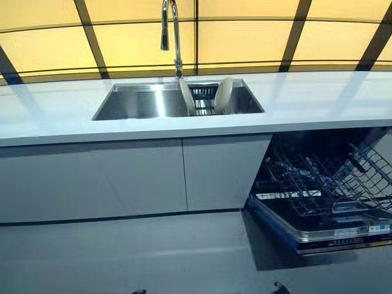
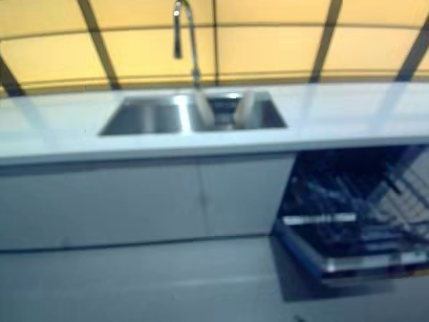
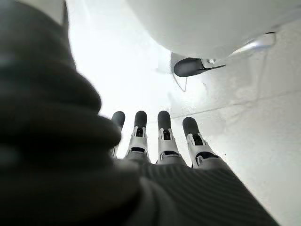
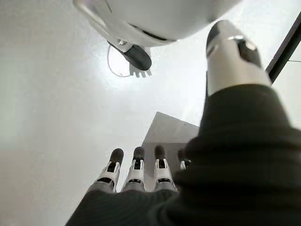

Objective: Take plates into dishwasher

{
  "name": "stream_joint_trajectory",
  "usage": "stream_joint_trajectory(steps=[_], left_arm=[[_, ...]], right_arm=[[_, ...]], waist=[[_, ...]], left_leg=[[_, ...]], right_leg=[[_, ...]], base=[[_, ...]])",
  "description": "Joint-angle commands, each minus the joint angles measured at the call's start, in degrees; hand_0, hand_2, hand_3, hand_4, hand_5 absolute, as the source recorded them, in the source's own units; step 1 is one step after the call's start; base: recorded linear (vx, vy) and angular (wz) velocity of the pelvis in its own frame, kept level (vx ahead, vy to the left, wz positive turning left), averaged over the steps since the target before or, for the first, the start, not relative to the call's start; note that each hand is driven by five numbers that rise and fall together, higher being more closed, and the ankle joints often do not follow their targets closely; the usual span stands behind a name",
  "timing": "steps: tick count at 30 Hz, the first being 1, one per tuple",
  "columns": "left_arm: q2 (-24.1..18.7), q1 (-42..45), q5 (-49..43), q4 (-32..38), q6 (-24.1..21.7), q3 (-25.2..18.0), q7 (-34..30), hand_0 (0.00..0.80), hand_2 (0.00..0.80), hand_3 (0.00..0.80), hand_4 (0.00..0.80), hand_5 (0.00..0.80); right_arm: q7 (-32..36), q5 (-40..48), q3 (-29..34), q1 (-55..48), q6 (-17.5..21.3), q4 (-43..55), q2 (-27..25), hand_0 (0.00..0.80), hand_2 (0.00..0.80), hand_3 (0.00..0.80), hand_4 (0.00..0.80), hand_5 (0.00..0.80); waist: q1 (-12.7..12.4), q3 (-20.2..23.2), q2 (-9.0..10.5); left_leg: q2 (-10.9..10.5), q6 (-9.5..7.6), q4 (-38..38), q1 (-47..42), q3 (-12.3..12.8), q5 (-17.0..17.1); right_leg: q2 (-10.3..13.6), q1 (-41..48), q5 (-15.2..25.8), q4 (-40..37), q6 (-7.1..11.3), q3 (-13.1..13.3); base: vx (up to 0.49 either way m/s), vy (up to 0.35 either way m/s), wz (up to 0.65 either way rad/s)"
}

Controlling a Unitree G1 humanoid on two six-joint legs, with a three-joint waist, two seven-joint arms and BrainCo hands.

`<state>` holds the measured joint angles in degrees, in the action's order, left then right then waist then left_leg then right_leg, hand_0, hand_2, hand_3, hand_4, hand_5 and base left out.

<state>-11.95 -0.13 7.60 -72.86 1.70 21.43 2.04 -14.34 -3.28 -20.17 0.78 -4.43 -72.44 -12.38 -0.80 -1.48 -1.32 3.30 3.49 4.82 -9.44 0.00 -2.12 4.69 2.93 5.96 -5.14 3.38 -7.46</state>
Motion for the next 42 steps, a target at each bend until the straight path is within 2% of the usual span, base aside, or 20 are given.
stream_joint_trajectory(steps=[1,4,5,11,14,20,25,29,32,33,34,35,36,37,38,39,40,41,42], left_arm=[[1.7,-3.8,0.1,-0.9,-1.9,1.3,0.3,0.000,0.000,0.000,0.000,0.000],[1.8,-3.5,2.1,-0.6,-1.3,1.3,-2.3,0.000,0.000,0.000,0.000,0.000],[1.9,-3.4,1.8,-0.7,0.0,1.0,-7.0,0.000,0.000,0.000,0.000,0.000],[1.9,-3.5,4.0,-0.6,-1.3,0.6,-10.4,0.000,0.000,0.000,0.000,0.000],[1.7,-3.7,4.9,-0.6,0.1,-0.2,-10.1,0.000,0.000,0.000,0.000,0.000],[1.6,-3.8,8.1,-2.1,0.1,-2.7,-5.5,0.000,0.000,0.000,0.000,0.000],[2.6,-3.7,7.6,-2.6,0.0,-3.6,-5.6,0.000,0.000,0.000,0.000,0.000],[2.4,-3.7,9.8,-2.6,1.0,-3.9,-3.6,0.000,0.000,0.000,0.000,0.000],[2.4,-4.3,12.9,-3.1,3.6,-5.8,-0.4,0.000,0.000,0.000,0.000,0.000],[2.2,-4.4,13.7,-3.3,3.7,-6.7,0.5,0.000,0.000,0.000,0.000,0.000],[2.0,-4.3,13.6,-3.6,3.0,-7.7,0.5,0.000,0.000,0.000,0.000,0.000],[2.0,-4.3,13.7,-3.7,2.8,-7.9,0.5,0.000,0.000,0.000,0.000,0.000],[1.9,-4.2,14.0,-3.9,1.8,-8.7,0.2,0.000,0.000,0.000,0.000,0.000],[1.8,-4.1,14.1,-3.8,1.4,-9.1,-0.4,0.000,0.000,0.000,0.000,0.000],[1.6,-4.0,13.9,-3.5,1.3,-9.5,-1.0,0.000,0.000,0.000,0.000,0.000],[1.6,-3.9,13.8,-3.5,1.2,-9.7,-1.3,0.000,0.000,0.000,0.000,0.000],[1.7,-3.5,14.1,-3.7,1.0,-9.7,-1.2,0.000,0.000,0.000,0.000,0.000],[1.8,-2.8,14.6,-4.1,1.2,-9.5,-1.4,0.000,0.000,0.000,0.000,0.000],[2.0,-2.3,15.1,-4.4,1.4,-9.8,-1.4,0.000,0.000,0.000,0.000,0.000]], right_arm=[[0.3,1.6,-1.3,3.4,-0.8,-2.6,1.2,0.000,0.000,0.000,0.000,0.000],[0.4,2.0,-1.1,3.5,-1.2,-2.2,1.1,0.000,0.000,0.000,0.000,0.000],[0.5,2.2,-1.0,3.3,-1.3,-1.9,1.3,0.000,0.000,0.000,0.000,0.000],[1.2,1.1,-0.8,3.4,-1.1,-1.3,1.3,0.000,0.000,0.000,0.000,0.000],[1.3,-0.1,-0.9,3.5,-1.1,-0.7,1.2,0.000,0.000,0.000,0.000,0.000],[0.8,0.2,-0.6,3.5,-2.3,-1.0,1.4,0.000,0.000,0.000,0.000,0.000],[1.3,-0.2,-0.6,3.8,-2.2,-1.2,1.9,0.000,0.000,0.000,0.000,0.000],[0.5,1.6,-1.0,4.2,-2.6,-0.9,2.3,0.000,0.000,0.000,0.000,0.000],[0.3,3.1,-0.6,4.8,-3.1,-0.6,1.9,0.000,0.000,0.000,0.000,0.000],[0.4,4.1,-0.5,5.1,-3.4,-0.6,1.6,0.000,0.000,0.000,0.000,0.000],[0.7,4.3,-0.4,5.2,-3.5,-0.4,1.2,0.000,0.000,0.000,0.000,0.000],[0.8,4.2,-0.4,5.2,-3.5,-0.4,1.1,0.000,0.000,0.000,0.000,0.000],[1.4,3.3,-0.5,5.2,-3.7,-0.3,0.6,0.000,0.000,0.000,0.000,0.000],[1.6,2.8,-0.4,5.0,-4.0,-0.3,0.2,0.000,0.000,0.000,0.000,0.000],[1.5,2.4,-0.3,4.8,-4.4,-0.6,0.0,0.000,0.000,0.000,0.000,0.000],[1.4,2.6,-0.2,4.8,-4.6,-1.1,0.0,0.000,0.000,0.000,0.000,0.000],[1.0,3.1,0.0,4.7,-4.3,-2.1,0.0,0.000,0.000,0.000,0.000,0.000],[0.8,3.6,0.1,4.9,-3.4,-3.2,0.0,0.000,0.000,0.000,0.000,0.000],[1.0,3.9,0.1,5.3,-3.3,-3.3,-0.2,0.000,0.000,0.000,0.000,0.000]], waist=[[0.1,-2.5,1.85],[-0.1,-2.6,1.86],[-0.1,-2.6,1.97],[0.0,-2.8,2.07],[0.1,-2.9,2.06],[0.0,-2.7,2.46],[-0.2,-2.7,2.70],[0.2,-3.1,2.71],[0.3,-4.9,3.53],[0.2,-5.7,4.09],[0.0,-6.6,4.93],[-0.1,-6.7,4.98],[-0.3,-7.5,5.25],[-0.6,-8.3,5.11],[-1.0,-9.1,4.53],[-1.4,-9.6,3.93],[-2.3,-10.0,2.65],[-4.1,-10.2,1.16],[-5.7,-10.4,0.89]], left_leg=[[-7.8,-5.92,0.2,2.3,-0.6,0.7],[-7.8,-5.94,0.2,2.3,-0.7,0.8],[-7.8,-5.98,0.2,2.4,-0.7,0.9],[-7.7,-6.19,0.2,2.3,-0.6,0.8],[-7.6,-6.20,0.2,2.2,-0.4,0.9],[-7.4,-6.20,0.2,2.0,-0.7,0.9],[-7.2,-6.24,0.2,1.9,-0.9,1.1],[-6.9,-6.56,-0.2,1.4,-1.3,1.1],[-6.8,-6.29,-7.9,4.1,-2.4,-0.4],[-6.9,-5.91,-12.0,5.5,-2.3,-1.1],[-7.2,-5.30,-19.4,8.4,-1.9,-1.0],[-7.2,-5.14,-21.0,9.3,-1.9,-0.8],[-7.3,-4.57,-26.9,13.0,-1.1,1.3],[-6.2,-3.66,-30.4,16.7,0.8,4.7],[-5.0,-2.69,-29.2,19.1,2.5,7.7],[-4.5,-2.17,-25.8,19.9,3.4,9.0],[-3.7,-0.98,-19.7,20.9,3.6,12.5],[-3.0,0.09,-9.5,22.6,1.3,16.9],[-4.1,0.21,-3.6,24.0,-1.8,18.2]], right_leg=[[-2.7,3.3,-4.0,1.1,0.26,0.5],[-2.6,3.2,-4.1,1.5,0.24,0.4],[-2.6,3.1,-4.1,1.8,0.25,0.4],[-2.7,2.9,-4.1,2.0,0.15,0.7],[-2.7,2.9,-4.2,2.2,0.05,0.8],[-3.1,3.3,-4.2,1.9,-0.16,1.0],[-3.4,3.4,-4.3,2.0,-0.42,1.3],[-4.2,2.8,-6.0,4.7,-1.35,2.7],[-4.4,1.6,-7.1,8.2,-2.73,3.1],[-4.0,1.6,-7.2,8.7,-3.23,3.0],[-3.5,1.7,-7.4,8.8,-3.98,3.2],[-3.5,1.6,-7.4,8.9,-4.15,3.2],[-3.5,1.8,-7.6,9.2,-4.83,3.2],[-3.9,2.2,-7.7,9.4,-5.42,3.2],[-4.6,3.1,-7.8,9.4,-5.49,3.5],[-5.1,3.9,-8.0,9.3,-5.23,3.9],[-6.2,5.2,-8.5,9.0,-4.95,4.5],[-7.4,7.7,-9.5,8.4,-4.67,5.7],[-7.5,9.7,-10.5,8.6,-4.57,7.6]], base=[[0.000,0.000,0.00],[0.003,-0.014,0.00],[0.002,-0.049,0.00],[-0.016,-0.036,0.00],[0.000,0.000,0.00],[0.016,-0.038,0.00],[0.021,-0.046,0.00],[0.033,-0.062,0.00],[0.004,-0.079,0.03],[0.012,-0.075,0.10],[0.017,-0.058,0.12],[0.029,-0.057,0.16],[0.049,-0.057,0.15],[0.104,-0.058,0.16],[0.152,-0.016,0.16],[0.263,0.043,0.27],[0.452,0.096,0.11],[0.559,0.100,-0.11],[0.516,0.088,-0.52]])
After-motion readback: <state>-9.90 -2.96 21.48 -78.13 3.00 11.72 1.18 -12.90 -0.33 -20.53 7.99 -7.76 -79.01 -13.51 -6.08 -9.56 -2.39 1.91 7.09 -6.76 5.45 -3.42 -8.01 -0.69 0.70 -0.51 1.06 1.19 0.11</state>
